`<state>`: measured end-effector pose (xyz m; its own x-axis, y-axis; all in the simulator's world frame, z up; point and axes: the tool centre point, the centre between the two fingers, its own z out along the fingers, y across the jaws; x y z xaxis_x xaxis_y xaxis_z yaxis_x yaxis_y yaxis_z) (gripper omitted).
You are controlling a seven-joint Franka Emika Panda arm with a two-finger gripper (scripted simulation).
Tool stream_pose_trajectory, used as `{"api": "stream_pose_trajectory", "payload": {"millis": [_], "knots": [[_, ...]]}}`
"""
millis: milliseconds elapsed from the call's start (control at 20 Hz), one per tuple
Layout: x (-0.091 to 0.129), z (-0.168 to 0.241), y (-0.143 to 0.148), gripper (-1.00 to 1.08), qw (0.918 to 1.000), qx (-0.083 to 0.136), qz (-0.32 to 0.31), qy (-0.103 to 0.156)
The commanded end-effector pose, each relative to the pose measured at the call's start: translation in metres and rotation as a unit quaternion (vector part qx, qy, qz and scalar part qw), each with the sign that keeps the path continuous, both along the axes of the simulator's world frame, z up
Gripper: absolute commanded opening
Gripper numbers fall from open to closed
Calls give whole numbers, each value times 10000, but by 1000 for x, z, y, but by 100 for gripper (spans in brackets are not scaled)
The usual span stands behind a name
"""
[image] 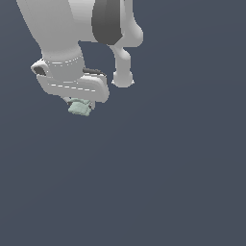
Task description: Pick up the object and move it to a goal position.
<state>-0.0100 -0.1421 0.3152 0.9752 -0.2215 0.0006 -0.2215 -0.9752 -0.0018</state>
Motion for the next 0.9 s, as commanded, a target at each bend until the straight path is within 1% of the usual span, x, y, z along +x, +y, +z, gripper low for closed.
{"api": "stream_pose_trajectory", "payload": {"millis": [0, 200, 400, 600, 850], "knots": [[-6, 27, -13, -100, 10000, 2, 2, 4], [-14, 66, -31, -100, 10000, -2, 2, 4], [-19, 96, -46, -100, 10000, -5, 3, 4], [-21, 116, -56, -100, 10000, -5, 3, 4], [-23, 130, -62, -100, 10000, -8, 5, 5]]}}
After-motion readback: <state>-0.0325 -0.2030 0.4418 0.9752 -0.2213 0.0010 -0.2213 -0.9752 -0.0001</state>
